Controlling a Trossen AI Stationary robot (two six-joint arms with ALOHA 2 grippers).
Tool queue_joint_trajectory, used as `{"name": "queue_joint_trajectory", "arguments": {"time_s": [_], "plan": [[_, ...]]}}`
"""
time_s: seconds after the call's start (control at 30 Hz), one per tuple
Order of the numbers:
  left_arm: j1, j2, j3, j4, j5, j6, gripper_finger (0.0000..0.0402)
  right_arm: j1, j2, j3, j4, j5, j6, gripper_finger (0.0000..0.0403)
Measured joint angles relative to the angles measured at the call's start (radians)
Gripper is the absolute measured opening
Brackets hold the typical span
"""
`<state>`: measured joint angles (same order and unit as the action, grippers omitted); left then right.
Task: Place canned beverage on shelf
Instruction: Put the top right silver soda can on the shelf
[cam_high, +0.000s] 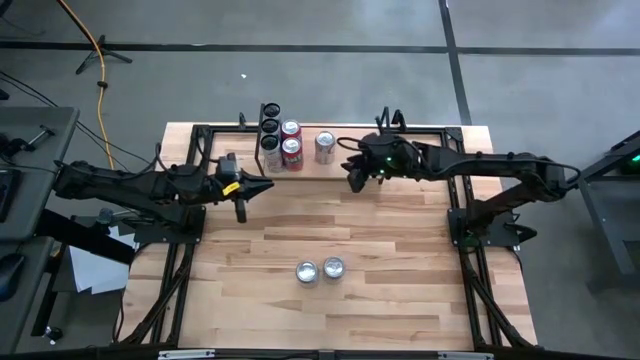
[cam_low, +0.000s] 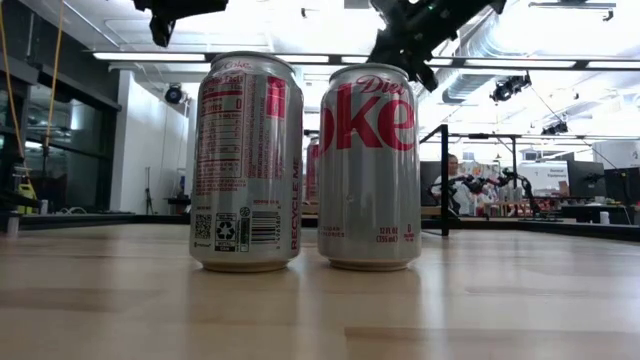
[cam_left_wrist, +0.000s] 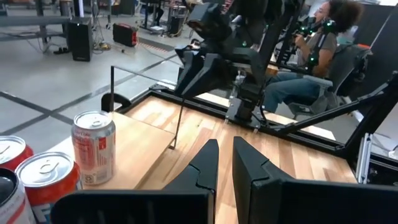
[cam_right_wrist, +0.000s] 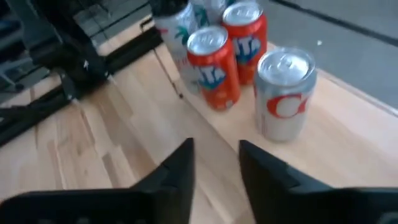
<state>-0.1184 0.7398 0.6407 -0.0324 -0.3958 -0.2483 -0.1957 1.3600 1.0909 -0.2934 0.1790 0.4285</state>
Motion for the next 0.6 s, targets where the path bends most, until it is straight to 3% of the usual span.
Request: {"name": "queue_joint_trajectory", "arguments": {"time_s": [0.33,0.5,0.6], "plan": [[0.0,-0.037,0.0,-0.002,0.011,0.007,0.0003,-0.013,0.056,0.103,-0.027,-0.001,-0.077,0.0304],[0.0,-0.038,0.0,0.001,-0.005,0.007,0.0003,-0.106,0.107,0.248,-0.254,-0.066,-0.205,0.0346],[0.0,-0.038,0.0,0.01,-0.037,0.015,0.0003,-0.205,0.175,0.351,-0.405,-0.235,-0.318,0.0351]]}}
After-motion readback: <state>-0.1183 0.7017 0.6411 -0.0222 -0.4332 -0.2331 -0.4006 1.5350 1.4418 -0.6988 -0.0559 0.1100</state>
